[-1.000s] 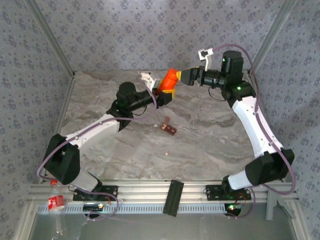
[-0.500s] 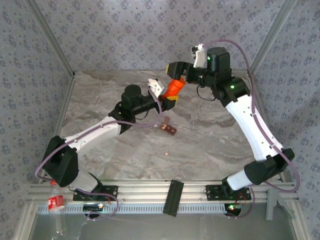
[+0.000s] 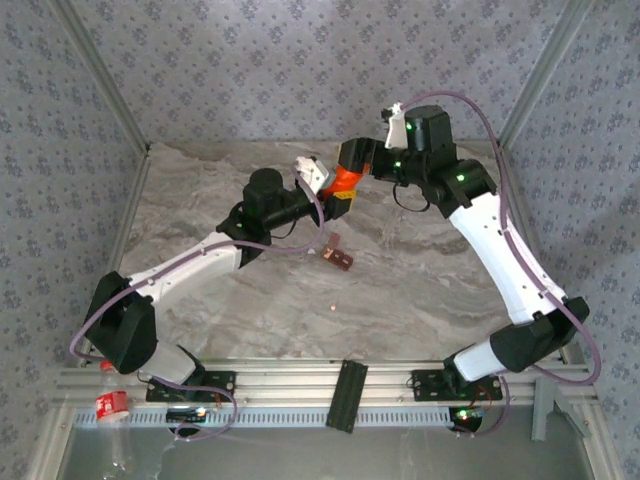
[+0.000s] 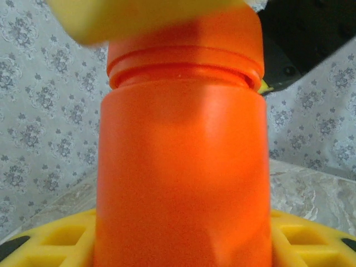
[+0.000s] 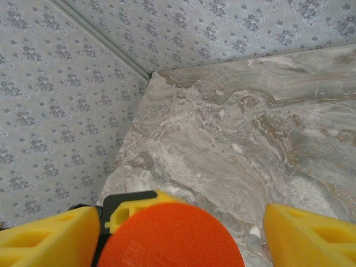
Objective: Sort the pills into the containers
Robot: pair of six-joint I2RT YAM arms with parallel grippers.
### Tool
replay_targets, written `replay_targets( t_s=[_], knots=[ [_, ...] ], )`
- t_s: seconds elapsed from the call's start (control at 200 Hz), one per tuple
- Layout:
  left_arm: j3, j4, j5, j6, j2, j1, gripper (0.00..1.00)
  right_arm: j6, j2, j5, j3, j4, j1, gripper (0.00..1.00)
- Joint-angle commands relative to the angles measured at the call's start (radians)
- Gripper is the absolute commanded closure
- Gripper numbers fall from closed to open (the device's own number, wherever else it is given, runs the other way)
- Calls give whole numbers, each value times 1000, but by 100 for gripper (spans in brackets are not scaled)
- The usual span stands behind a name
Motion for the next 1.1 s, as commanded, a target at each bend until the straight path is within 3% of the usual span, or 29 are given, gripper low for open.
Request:
replay_targets(
  t_s=[0.0, 0.09, 0.23, 0.325, 0.445, 0.59, 0.67, 1.094],
  knots=[
    [54, 24, -4, 20, -16, -9, 100, 21, -42, -33, -29, 9, 3, 29],
    [56, 25, -4, 20, -15, -9, 100, 28, -54, -45, -46, 43, 1, 38],
    [57, 25, -2, 20, -16, -10, 100, 33, -71, -65, -68, 72, -12, 43],
    [50, 40, 2, 11, -19, -10, 100, 22, -88, -103, -96, 128, -37, 53],
    [40, 69, 19, -19, -24, -7, 100, -21, -118, -241, -151, 284, -114, 61],
    [13, 182, 58, -130, -20, 6, 100, -155, -129, -493, -194, 447, -202, 62],
    [12, 222, 70, -171, -12, 9, 100, -183, -111, -560, -182, 465, -220, 62],
    [30, 194, 82, -161, 3, 9, 100, -181, -83, -455, -105, 368, -182, 61]
  ],
)
